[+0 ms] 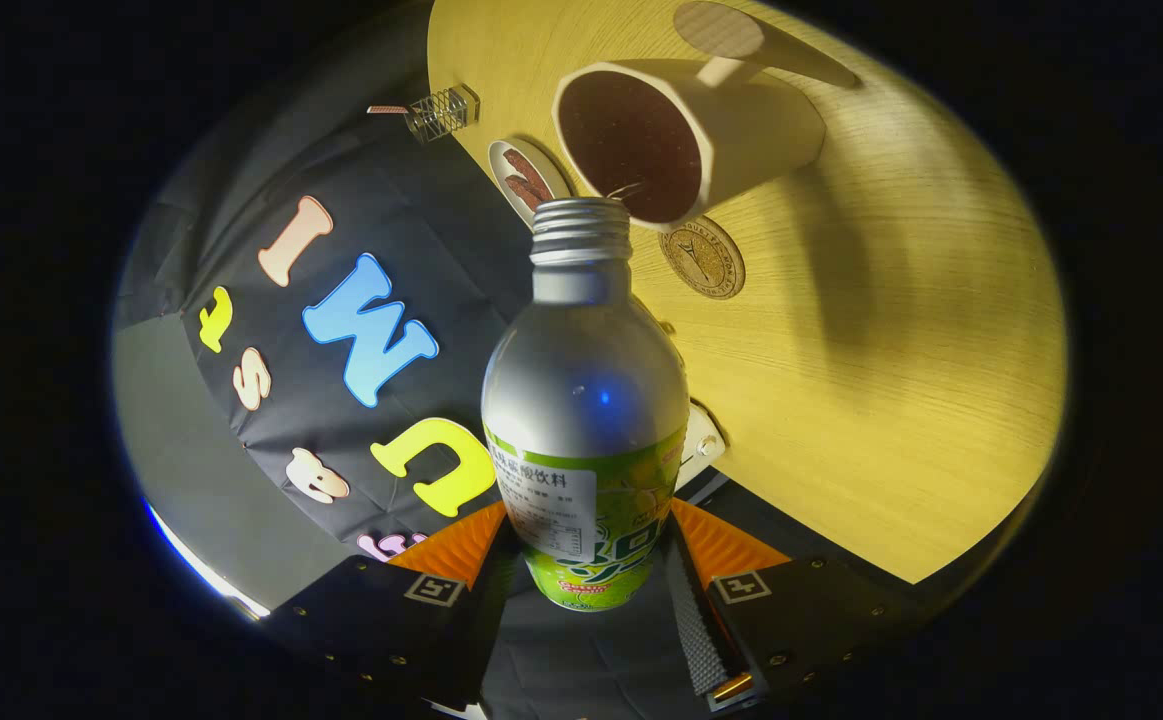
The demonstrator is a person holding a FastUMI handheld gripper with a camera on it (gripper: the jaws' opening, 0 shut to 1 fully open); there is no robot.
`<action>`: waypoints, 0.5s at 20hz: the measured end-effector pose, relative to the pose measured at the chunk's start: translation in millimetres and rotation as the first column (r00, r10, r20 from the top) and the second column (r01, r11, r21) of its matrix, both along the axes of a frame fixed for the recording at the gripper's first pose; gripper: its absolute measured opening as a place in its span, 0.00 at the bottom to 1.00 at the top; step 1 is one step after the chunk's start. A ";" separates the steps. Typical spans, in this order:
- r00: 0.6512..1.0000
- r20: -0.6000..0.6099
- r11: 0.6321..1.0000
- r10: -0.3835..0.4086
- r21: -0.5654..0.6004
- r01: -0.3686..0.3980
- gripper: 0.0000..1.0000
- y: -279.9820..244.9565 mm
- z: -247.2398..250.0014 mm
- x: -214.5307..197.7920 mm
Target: Take the bottle from table, then pour the juice into the cup, finally place the bottle on the coaster
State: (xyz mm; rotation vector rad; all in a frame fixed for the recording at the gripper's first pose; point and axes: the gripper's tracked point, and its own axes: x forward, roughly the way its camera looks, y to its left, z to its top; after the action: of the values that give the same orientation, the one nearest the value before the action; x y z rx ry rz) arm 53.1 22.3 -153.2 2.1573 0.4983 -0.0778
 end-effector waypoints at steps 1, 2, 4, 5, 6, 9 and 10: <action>1.000 -0.003 1.000 0.000 -0.020 0.000 0.75 0.2 -2.5 1.5; 1.000 -0.008 0.999 -0.004 -0.044 0.003 0.75 0.2 -5.6 2.4; 1.000 -0.012 0.995 0.010 -0.099 -0.011 0.75 2.3 -11.1 0.6; 1.000 -0.016 0.991 0.019 -0.131 -0.021 0.75 3.7 -16.3 -0.2; 1.000 -0.020 0.987 0.022 -0.160 -0.025 0.75 3.8 -22.0 0.3; 0.999 -0.033 0.969 0.038 -0.242 -0.045 0.75 4.5 -35.8 0.0; 0.998 -0.036 0.959 0.046 -0.277 -0.055 0.75 4.6 -40.4 -1.0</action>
State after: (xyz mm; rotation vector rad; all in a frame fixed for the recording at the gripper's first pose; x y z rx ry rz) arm 52.1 26.9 -193.6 1.8695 0.5260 -0.1424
